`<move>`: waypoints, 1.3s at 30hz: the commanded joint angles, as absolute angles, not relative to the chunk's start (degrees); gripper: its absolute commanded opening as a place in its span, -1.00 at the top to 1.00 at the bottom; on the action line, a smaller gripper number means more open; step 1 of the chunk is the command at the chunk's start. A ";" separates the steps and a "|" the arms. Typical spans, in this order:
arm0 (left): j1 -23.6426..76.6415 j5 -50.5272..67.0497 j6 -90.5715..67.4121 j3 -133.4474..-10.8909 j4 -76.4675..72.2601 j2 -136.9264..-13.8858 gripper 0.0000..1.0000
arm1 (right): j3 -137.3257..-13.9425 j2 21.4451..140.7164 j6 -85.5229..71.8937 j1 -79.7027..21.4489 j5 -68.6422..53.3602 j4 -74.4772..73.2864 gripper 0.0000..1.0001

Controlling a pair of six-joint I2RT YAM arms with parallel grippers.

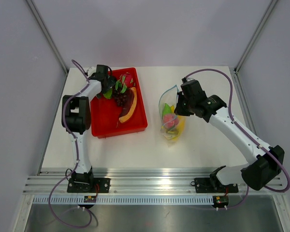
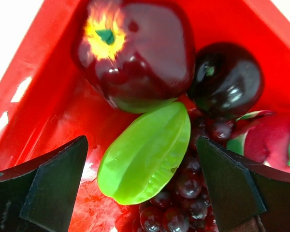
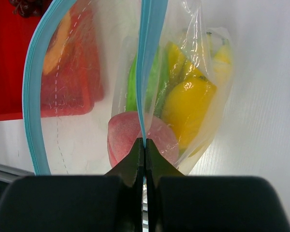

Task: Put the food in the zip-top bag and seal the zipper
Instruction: Pick up the fake fruit from the bin.

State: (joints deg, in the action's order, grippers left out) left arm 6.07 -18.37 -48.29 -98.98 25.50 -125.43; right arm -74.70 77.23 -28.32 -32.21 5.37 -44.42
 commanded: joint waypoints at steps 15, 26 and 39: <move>5.98 -18.72 -45.97 -97.21 24.43 -122.88 -0.08 | -76.73 76.82 -29.00 -32.34 4.48 -42.98 0.99; 6.06 -19.16 -43.51 -91.24 24.26 -108.99 0.29 | -75.67 75.68 -29.79 -32.34 2.82 -41.58 0.99; 9.75 -13.63 -39.38 -77.08 24.52 -89.13 0.39 | -74.44 78.66 -30.67 -32.43 0.27 -37.27 0.99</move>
State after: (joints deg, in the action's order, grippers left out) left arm 7.94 -16.38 -41.54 -78.46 26.06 -94.76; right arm -74.59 78.26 -29.80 -32.21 2.04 -40.88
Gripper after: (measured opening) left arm 0.423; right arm 0.011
